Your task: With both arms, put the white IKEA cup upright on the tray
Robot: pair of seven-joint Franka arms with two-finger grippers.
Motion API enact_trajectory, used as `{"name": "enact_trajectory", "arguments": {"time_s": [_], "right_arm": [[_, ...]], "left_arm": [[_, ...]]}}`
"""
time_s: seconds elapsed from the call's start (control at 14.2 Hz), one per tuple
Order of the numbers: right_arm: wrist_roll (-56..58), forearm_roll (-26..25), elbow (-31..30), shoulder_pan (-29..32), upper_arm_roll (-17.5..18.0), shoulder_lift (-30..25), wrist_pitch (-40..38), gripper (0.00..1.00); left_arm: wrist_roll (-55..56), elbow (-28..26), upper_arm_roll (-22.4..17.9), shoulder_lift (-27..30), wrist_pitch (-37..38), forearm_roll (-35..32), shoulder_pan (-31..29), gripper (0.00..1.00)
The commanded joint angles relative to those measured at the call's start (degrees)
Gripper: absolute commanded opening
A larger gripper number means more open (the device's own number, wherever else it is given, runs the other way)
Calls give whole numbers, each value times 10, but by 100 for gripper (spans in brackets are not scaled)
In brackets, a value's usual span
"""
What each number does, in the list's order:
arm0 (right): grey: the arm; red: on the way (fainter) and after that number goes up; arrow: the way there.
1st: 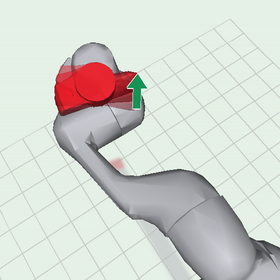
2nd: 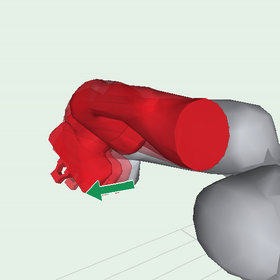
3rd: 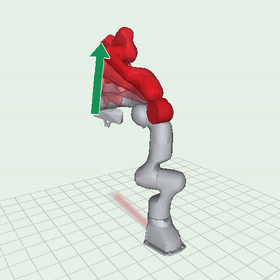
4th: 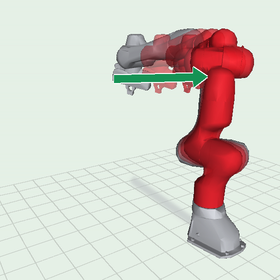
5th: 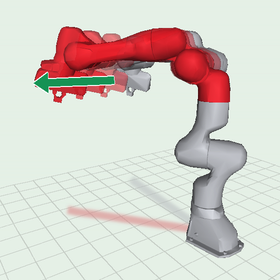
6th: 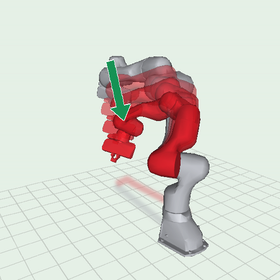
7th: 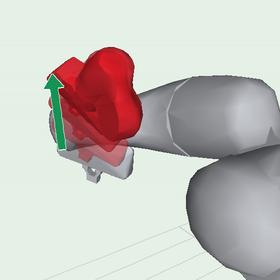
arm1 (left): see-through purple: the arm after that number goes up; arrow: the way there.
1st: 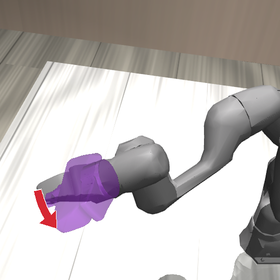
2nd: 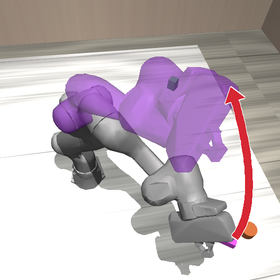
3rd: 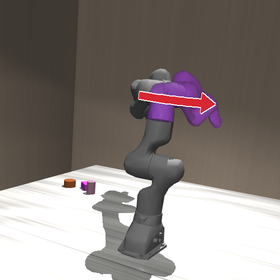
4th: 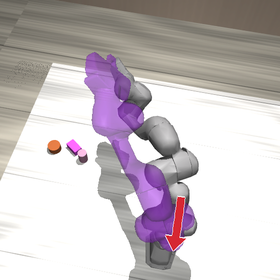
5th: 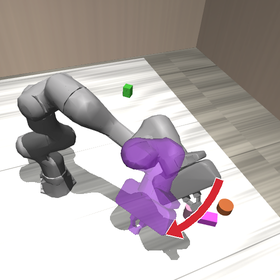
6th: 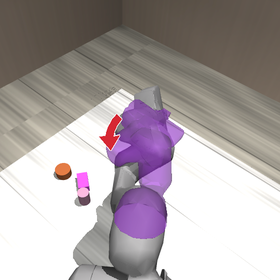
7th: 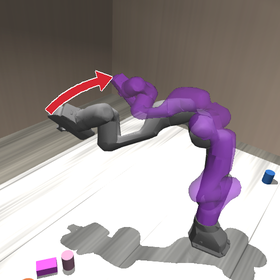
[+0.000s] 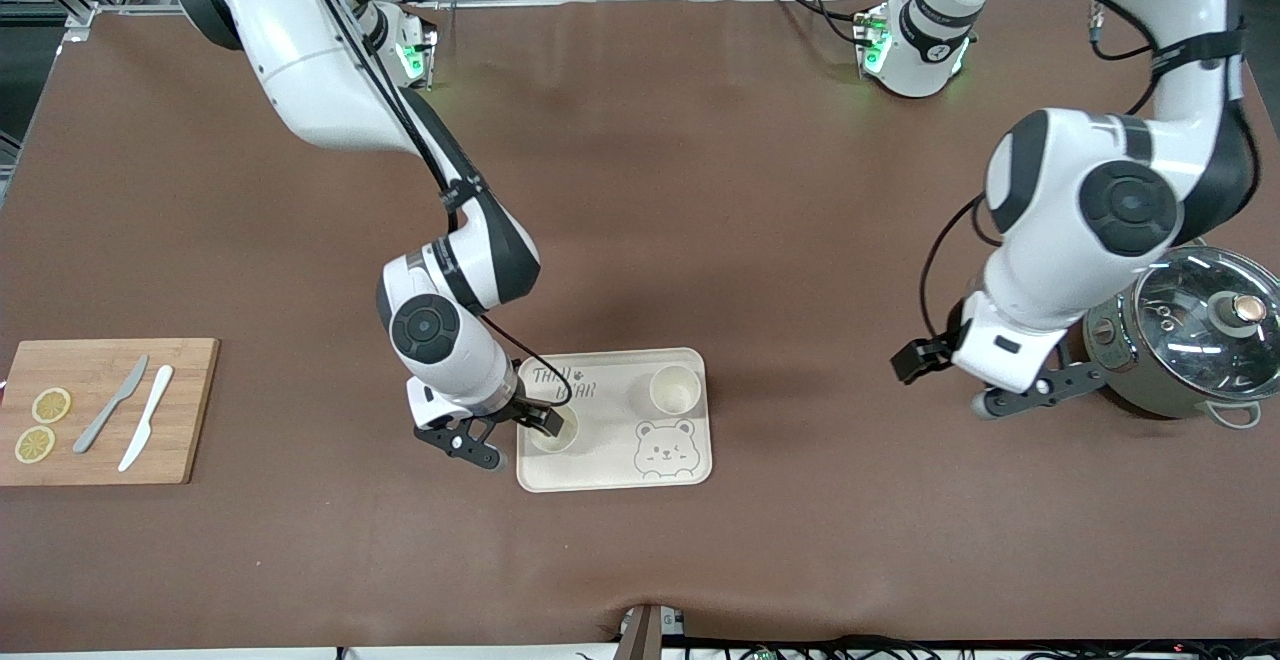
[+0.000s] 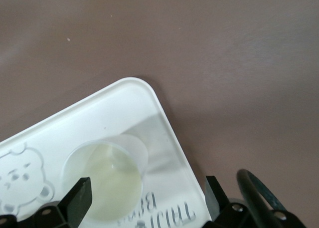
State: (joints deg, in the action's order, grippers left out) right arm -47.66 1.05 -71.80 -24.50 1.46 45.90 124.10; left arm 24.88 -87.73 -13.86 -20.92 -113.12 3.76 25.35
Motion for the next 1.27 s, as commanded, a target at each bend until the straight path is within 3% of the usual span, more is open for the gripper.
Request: {"name": "enact_trajectory", "arguments": {"time_s": [0.0, 0.7, 1.06, 1.2], "right_arm": [[19, -3, -19, 3, 3, -95, -100, 100], [66, 2, -38, 16, 3, -327, -394, 100], [191, 2, -242, 88, 1, -524, -362, 100], [273, 2, -257, 145, 2, -543, -369, 100]], "left_arm": [[-57, -24, 3, 35, 23, 2, -22, 100], [-198, -40, 1, 95, 66, -7, -76, 100], [-209, 7, -1, 91, 80, -7, -87, 100], [-209, 39, -2, 88, 106, -7, -90, 100]]}}
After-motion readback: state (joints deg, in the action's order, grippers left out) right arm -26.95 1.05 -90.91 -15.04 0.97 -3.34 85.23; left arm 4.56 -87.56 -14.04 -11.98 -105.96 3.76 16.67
